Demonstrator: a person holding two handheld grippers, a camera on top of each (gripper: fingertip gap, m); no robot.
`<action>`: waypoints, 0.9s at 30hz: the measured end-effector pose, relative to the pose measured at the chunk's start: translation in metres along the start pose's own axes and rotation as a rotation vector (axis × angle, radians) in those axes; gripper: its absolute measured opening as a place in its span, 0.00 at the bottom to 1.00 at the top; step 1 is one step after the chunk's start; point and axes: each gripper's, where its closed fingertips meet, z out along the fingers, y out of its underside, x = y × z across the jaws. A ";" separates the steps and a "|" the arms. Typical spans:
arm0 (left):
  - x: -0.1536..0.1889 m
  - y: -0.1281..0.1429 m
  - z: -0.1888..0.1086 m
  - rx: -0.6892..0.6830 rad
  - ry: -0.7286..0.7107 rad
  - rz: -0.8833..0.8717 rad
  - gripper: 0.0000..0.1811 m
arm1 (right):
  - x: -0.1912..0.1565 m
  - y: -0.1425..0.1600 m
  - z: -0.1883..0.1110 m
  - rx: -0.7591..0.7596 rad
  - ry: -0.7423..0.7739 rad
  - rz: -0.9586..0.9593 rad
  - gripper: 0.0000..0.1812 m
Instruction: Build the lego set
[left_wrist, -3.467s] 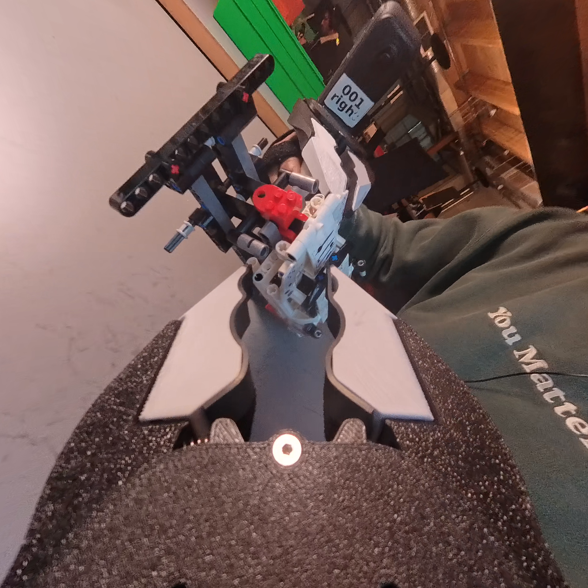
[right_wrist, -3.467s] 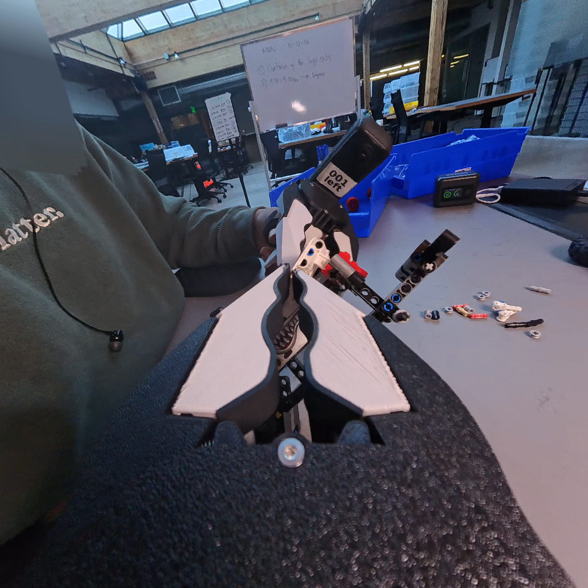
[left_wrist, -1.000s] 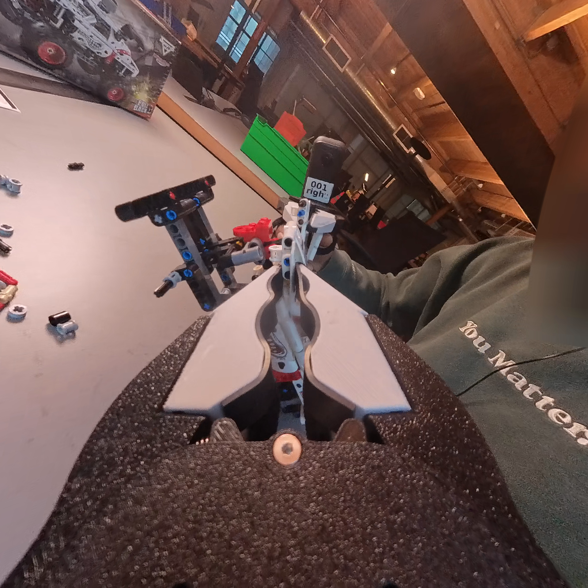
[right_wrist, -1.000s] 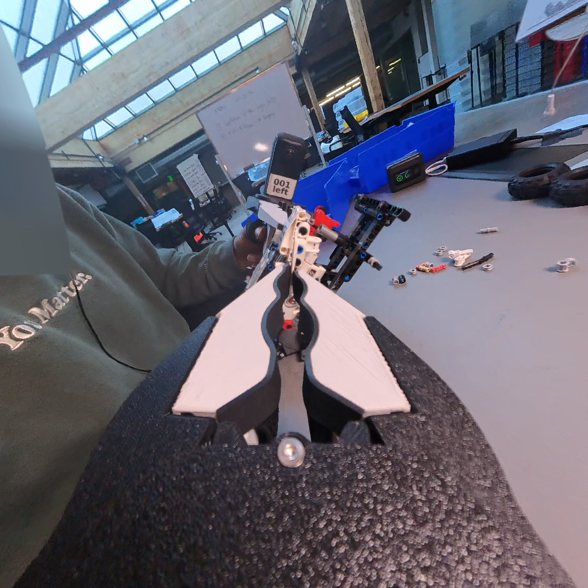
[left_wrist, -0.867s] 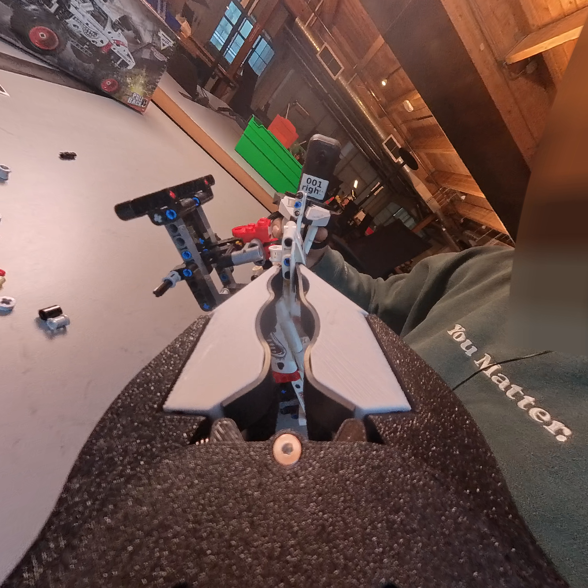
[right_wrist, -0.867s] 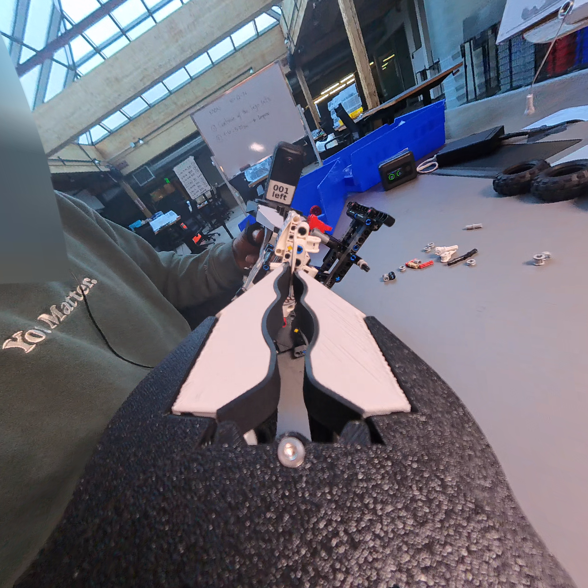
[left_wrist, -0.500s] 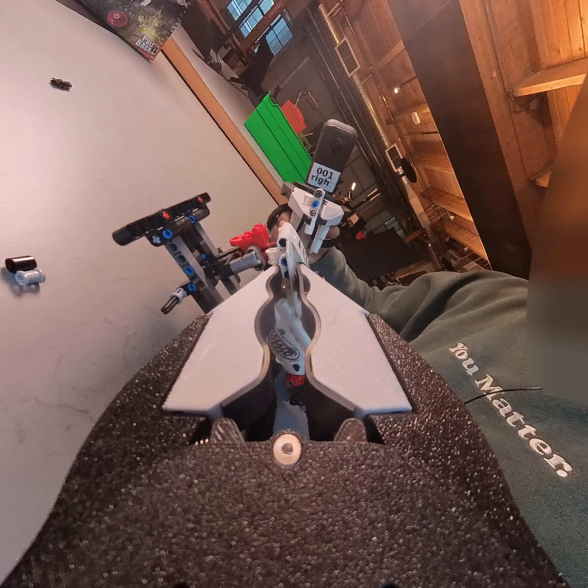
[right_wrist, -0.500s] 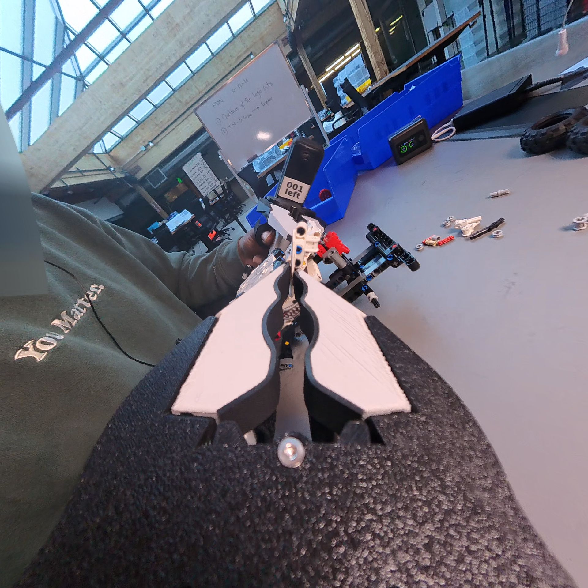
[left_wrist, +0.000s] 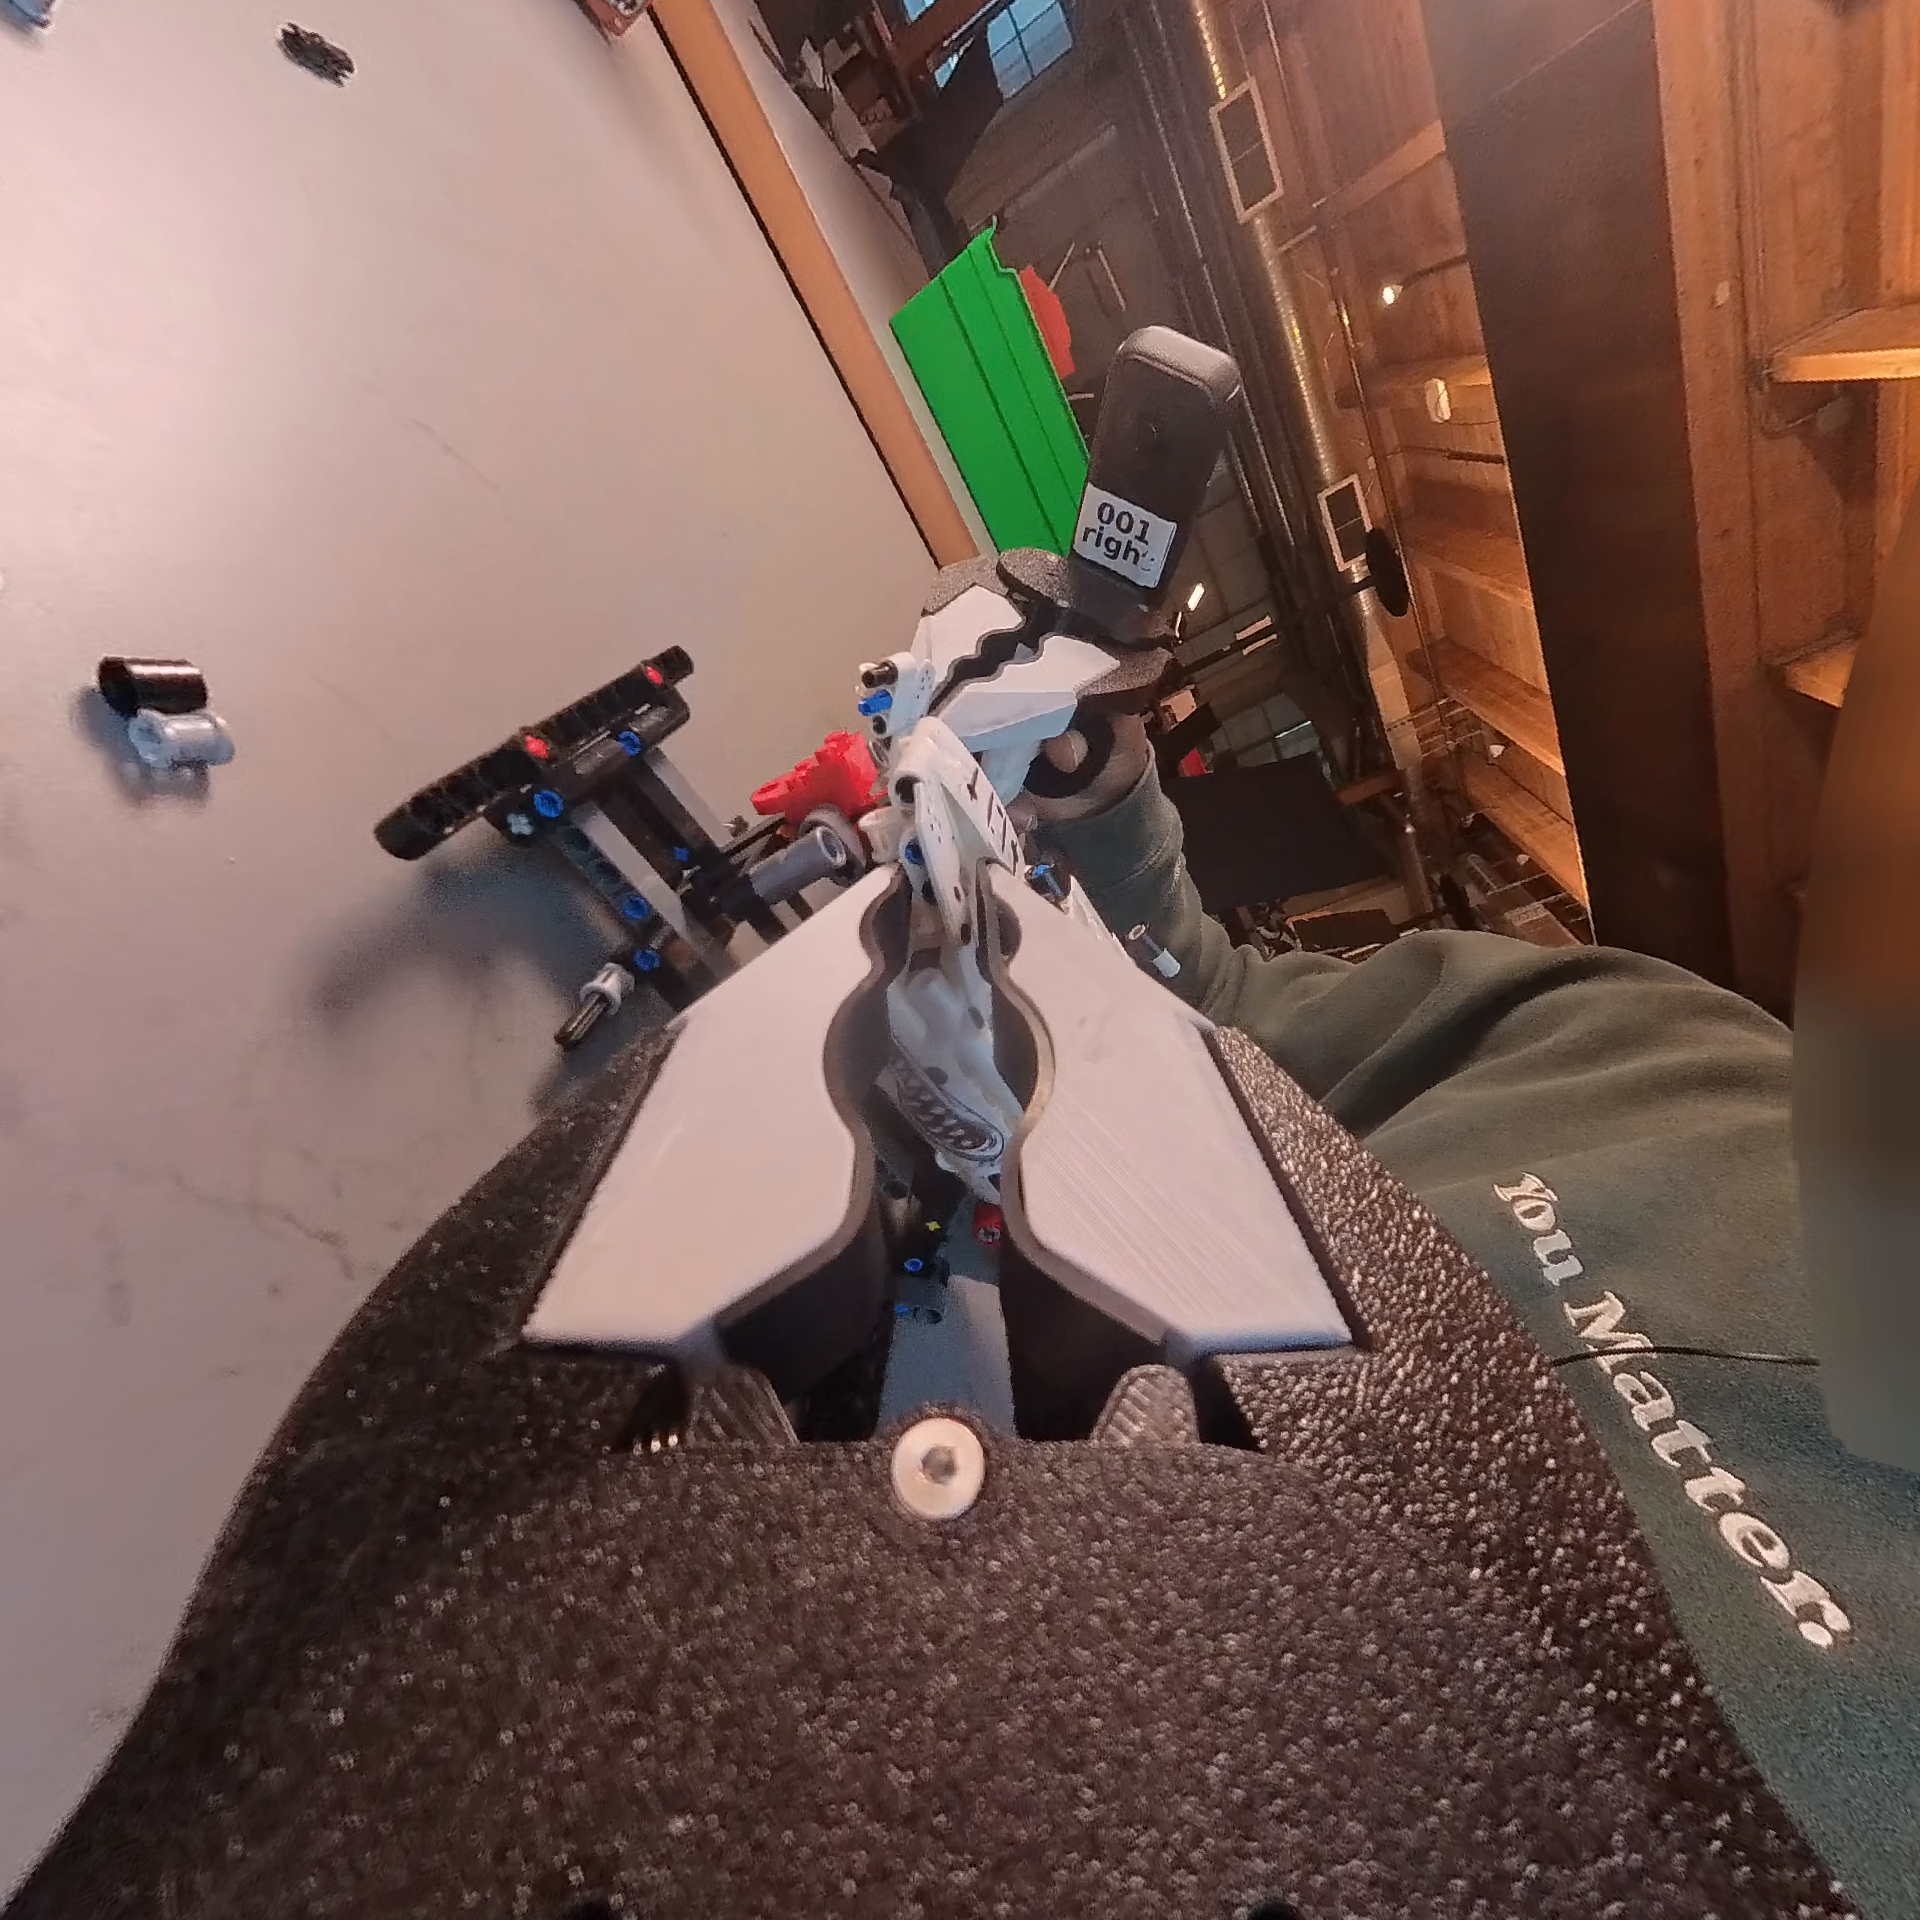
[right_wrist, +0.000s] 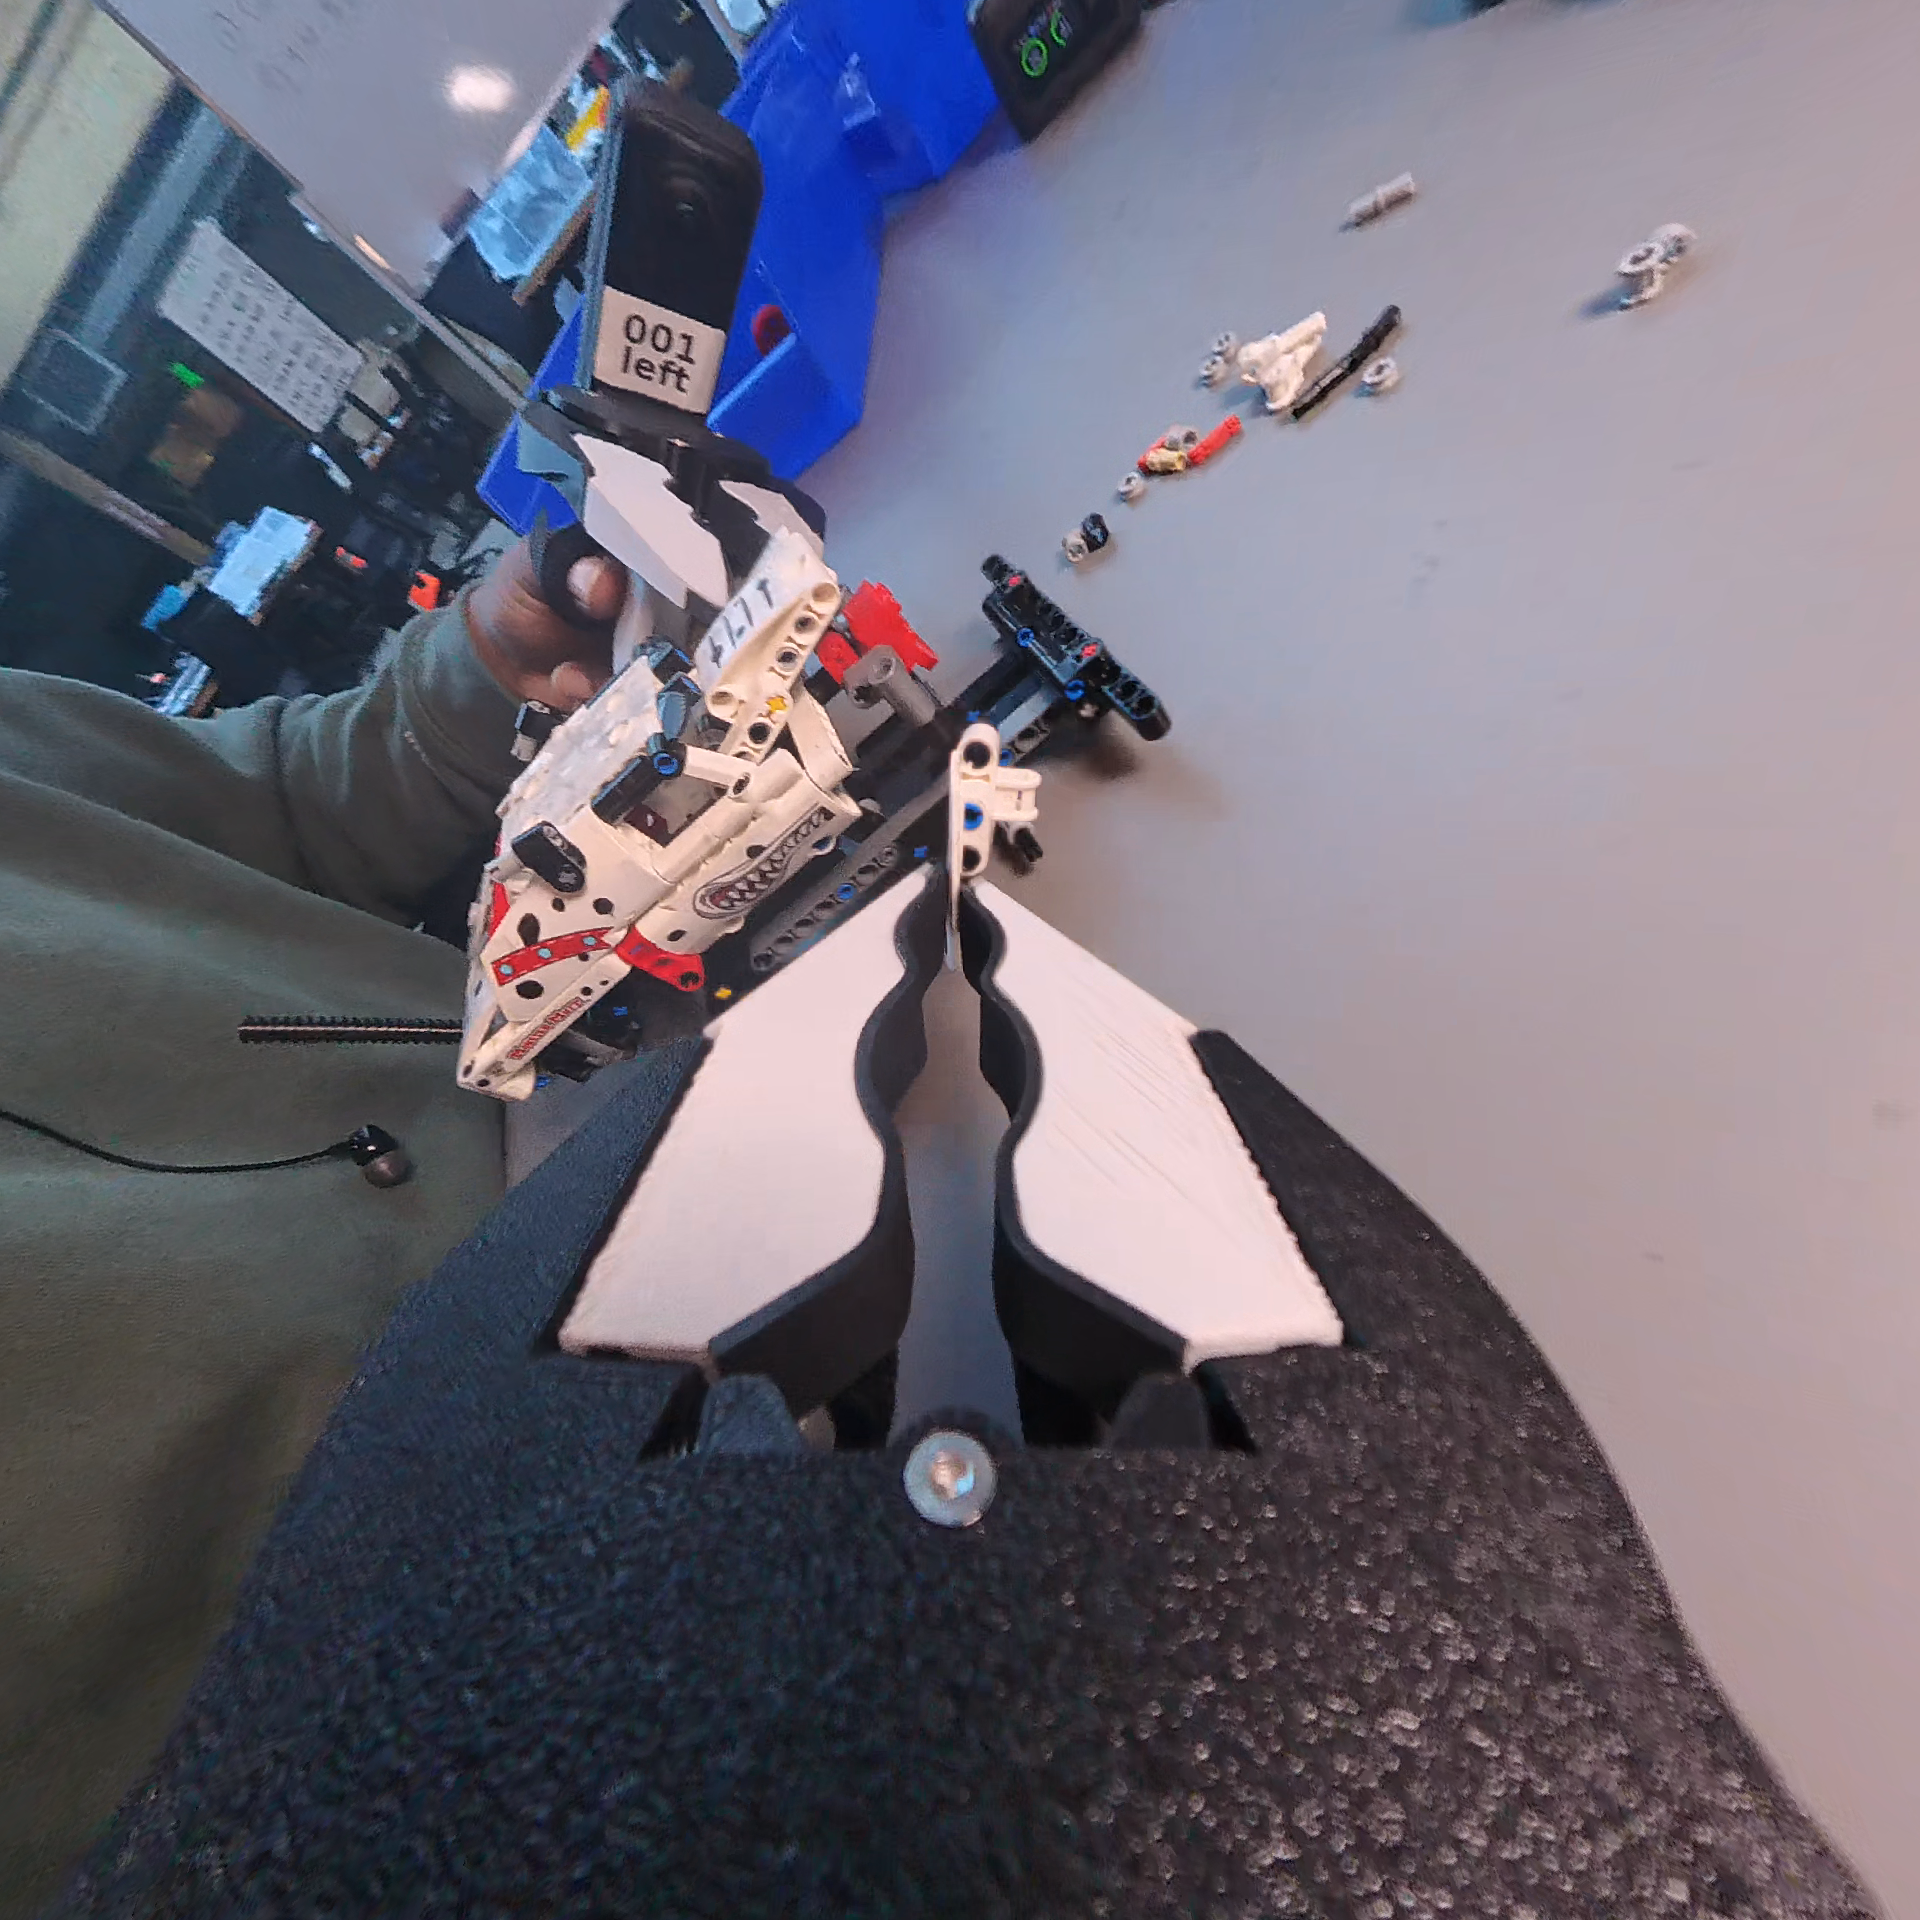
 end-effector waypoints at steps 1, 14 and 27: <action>-0.001 0.000 0.000 -0.005 -0.004 -0.002 0.07 | 0.004 0.002 -0.001 -0.012 0.016 0.009 0.00; -0.009 -0.005 -0.012 -0.015 -0.032 -0.002 0.10 | 0.045 0.019 -0.021 -0.185 0.311 -0.067 0.05; -0.003 -0.007 0.001 -0.064 0.024 0.014 0.04 | -0.040 -0.045 0.023 -0.143 -0.044 -0.247 0.18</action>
